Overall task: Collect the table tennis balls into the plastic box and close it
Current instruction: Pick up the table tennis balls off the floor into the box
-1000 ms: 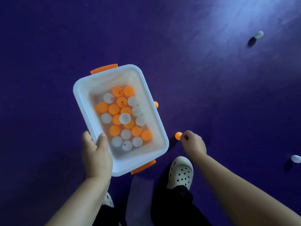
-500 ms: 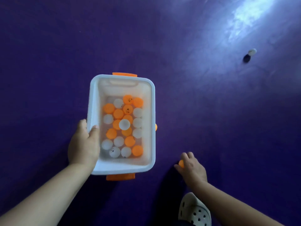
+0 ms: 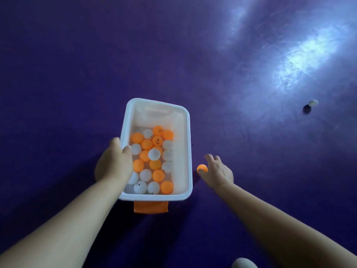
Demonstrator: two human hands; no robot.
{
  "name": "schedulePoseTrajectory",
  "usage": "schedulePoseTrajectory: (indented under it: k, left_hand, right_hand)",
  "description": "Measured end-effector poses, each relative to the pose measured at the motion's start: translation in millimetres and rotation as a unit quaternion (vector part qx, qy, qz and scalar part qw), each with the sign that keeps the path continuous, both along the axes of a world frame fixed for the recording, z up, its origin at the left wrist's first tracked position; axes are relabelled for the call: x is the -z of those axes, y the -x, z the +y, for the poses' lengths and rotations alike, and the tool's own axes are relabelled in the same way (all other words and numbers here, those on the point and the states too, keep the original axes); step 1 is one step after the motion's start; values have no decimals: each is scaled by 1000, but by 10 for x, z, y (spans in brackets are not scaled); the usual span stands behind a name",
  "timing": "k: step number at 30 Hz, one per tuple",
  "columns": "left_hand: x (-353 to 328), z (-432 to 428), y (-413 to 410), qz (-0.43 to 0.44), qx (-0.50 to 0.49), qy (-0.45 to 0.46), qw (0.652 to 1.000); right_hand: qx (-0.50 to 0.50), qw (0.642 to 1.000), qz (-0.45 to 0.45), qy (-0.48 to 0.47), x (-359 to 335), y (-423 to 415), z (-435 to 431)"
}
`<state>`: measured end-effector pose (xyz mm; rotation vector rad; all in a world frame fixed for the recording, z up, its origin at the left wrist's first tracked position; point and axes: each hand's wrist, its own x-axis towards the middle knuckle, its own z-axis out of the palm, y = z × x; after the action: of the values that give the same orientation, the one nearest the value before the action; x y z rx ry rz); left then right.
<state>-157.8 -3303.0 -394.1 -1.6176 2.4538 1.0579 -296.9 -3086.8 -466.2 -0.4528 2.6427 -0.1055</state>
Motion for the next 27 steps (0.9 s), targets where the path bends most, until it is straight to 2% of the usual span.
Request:
schedulePoseTrajectory:
  k: [3, 5, 6, 8, 9, 11, 12, 14, 16, 17, 19, 20, 27]
  left_hand:
    - [-12, -74, -35, 8, -2, 3, 1000]
    - [-21, -98, -62, 13, -3, -1, 1000]
    - [-25, -89, -65, 16, -3, -5, 1000]
    - [-45, -70, -56, 27, -6, -17, 999]
    - [-50, -44, -36, 32, -8, -24, 999]
    - [-42, 29, 35, 41, -15, -45, 998]
    - [-30, 82, 82, 49, -19, -62, 997]
    - [-12, 228, 188, 72, -24, -103, 992]
    - [-35, 419, 274, 92, -20, -140, 986]
    - [-72, 522, 311, 102, -13, -156, 982]
    - [-164, 711, 378, 122, 12, -179, 976]
    - [-212, 791, 404, 132, 26, -185, 974]
    - [-440, 1216, 498, 165, 90, -222, 957]
  right_hand:
    - [-19, 999, -18, -36, 108, -64, -35]
    - [-4, 1000, -16, -26, 121, -85, -37]
    - [22, 1000, -5, 6, 80, -89, -48]
    - [105, 984, 36, 137, -94, -76, -147]
    - [154, 960, 51, 229, -240, -62, -231]
    - [221, 887, 56, 402, -586, -14, -428]
    - [237, 860, 51, 450, -749, 9, -518]
    - [258, 831, 14, 492, -999, 51, -654]
    - [282, 829, -33, 482, -1142, 53, -707]
    - [280, 847, -28, 451, -1181, 50, -682]
    - [241, 892, 37, 381, -1284, 33, -555]
    - [228, 899, 69, 367, -1353, 22, -466]
    - [309, 871, 138, 356, -1855, -101, 377]
